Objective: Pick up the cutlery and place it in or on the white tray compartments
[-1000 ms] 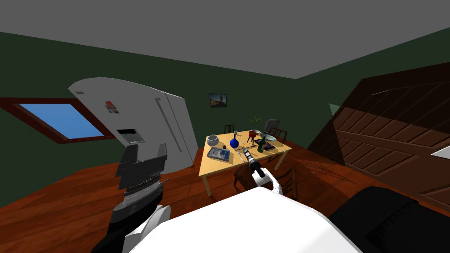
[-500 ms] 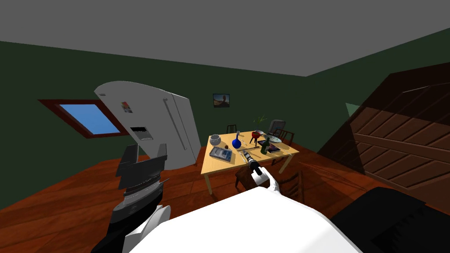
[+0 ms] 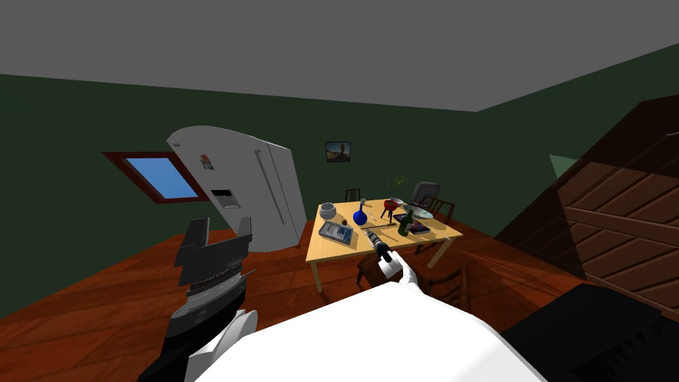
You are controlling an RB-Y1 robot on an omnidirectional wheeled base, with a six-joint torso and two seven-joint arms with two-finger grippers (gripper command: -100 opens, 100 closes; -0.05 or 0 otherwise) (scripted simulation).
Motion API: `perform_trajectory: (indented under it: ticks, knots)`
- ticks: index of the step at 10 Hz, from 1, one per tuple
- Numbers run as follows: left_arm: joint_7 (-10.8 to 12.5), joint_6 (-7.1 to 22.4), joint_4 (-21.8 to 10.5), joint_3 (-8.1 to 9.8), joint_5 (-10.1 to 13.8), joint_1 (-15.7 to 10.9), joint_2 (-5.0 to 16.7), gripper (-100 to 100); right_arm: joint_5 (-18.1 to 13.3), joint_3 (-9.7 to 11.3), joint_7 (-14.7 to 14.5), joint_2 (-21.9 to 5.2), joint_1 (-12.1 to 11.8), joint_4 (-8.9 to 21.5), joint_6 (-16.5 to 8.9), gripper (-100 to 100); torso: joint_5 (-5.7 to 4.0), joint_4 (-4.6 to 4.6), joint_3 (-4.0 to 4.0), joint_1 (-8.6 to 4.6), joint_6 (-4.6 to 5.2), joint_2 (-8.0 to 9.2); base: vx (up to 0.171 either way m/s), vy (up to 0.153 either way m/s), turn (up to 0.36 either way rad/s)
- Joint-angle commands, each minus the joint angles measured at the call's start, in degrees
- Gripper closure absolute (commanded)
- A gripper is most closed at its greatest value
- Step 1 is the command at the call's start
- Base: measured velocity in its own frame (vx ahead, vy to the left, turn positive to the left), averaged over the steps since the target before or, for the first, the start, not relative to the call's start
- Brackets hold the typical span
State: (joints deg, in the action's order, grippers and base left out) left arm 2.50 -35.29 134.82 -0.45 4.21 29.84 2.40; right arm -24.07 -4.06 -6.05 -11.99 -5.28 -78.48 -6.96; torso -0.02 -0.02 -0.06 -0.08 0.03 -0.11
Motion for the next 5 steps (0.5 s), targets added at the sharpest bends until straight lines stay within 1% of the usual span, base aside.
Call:
perform_trajectory:
  ticks: [1,2,3,4,5]
  knots:
    - [0.0,0.0,0.0,0.0,0.0,0.0,0.0,0,-1.14,-0.23,-0.87,0.3,0.61,2.31,-0.65,-100,0.0,0.0,0.0,0.0,0.0,0.0,0.013,-0.013,0.057]
    - [0.0,0.0,0.0,0.0,0.0,0.0,0.0,0,-3.04,-0.6,-2.19,0.18,2.09,4.35,-1.84,-100,0.0,-0.01,0.0,0.01,0.03,0.01,0.016,-0.014,0.1]
    - [0.0,0.0,0.0,0.0,0.0,0.0,0.0,0,-3.04,-0.6,-2.19,0.18,2.09,5.41,-1.84,-100,0.0,0.0,-0.01,0.0,0.0,-0.01,0.015,-0.014,0.051]
    - [0.0,0.0,0.0,0.0,0.0,0.01,0.0,0,-4.95,-0.98,-3.55,0.04,3.56,7.4,-2.98,-100,0.0,-0.01,-0.01,-0.01,0.03,-0.01,0.016,-0.013,0.101]
    - [0.0,0.0,0.0,0.0,0.0,0.0,0.0,0,-4.95,-0.98,-3.55,0.04,3.56,8.5,-2.98,-100,0.0,0.0,-0.01,0.0,0.0,-0.02,0.015,-0.016,0.066]
